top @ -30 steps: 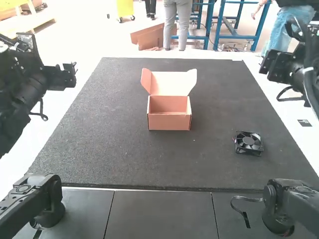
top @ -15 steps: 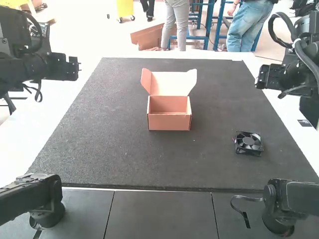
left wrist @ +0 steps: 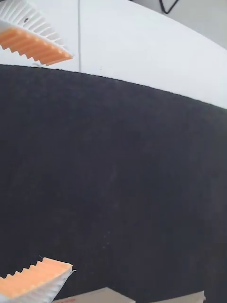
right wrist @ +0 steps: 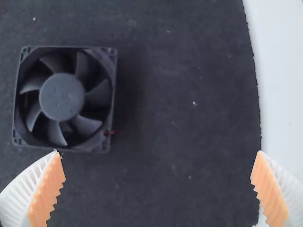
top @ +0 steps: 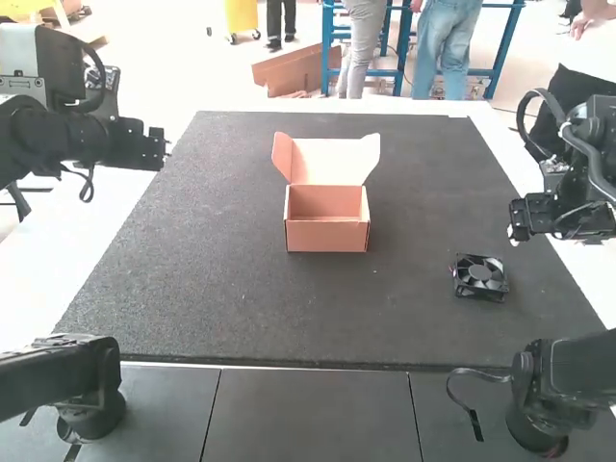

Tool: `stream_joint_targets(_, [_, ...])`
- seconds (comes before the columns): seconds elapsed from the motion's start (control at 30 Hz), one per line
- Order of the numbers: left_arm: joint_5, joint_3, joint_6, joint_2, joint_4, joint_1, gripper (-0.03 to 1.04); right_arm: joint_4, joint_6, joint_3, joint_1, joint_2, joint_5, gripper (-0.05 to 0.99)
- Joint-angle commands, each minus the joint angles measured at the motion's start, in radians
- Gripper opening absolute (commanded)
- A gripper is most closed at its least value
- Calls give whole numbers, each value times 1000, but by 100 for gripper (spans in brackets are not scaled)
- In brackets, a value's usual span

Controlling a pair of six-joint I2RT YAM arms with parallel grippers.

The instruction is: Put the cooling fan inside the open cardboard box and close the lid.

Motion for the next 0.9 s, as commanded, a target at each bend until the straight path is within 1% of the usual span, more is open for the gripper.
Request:
stream_joint_targets(0.0, [-1,14,7,-2,3,-30,97,18,-85,-7,-25,49,-37,90])
stream_joint_targets(0.07, [0,10,2,0,4,-46,97,41,-83,-24,-32,92,-62,90])
stream_joint_targets(0.13, [0,5,-4,0,3,-59,97,70,-80,-36,-34,132,-66,90])
stream_joint_targets(0.17, [0,3,-15,2,3,-63,97,90,-76,-40,-34,149,-66,90])
stream_joint_targets(0.3, [0,2,-33,2,0,-69,97,144,-40,-51,-34,230,-69,90])
stream_joint_targets(0.43, [-1,3,-35,2,1,-71,97,205,0,-50,-34,294,-60,90])
stream_joint_targets(0.47, [-1,5,-35,2,1,-71,97,219,4,-50,-34,307,-49,90])
stream_joint_targets(0.53, [-1,8,-33,3,1,-69,97,251,7,-48,-34,323,-46,90])
stream_joint_targets(0.67, [-1,10,-33,6,3,-69,97,266,29,-47,-28,353,-42,90])
stream_joint_targets(0.87, [-1,13,-33,17,12,-71,97,280,56,-45,-34,397,-14,90])
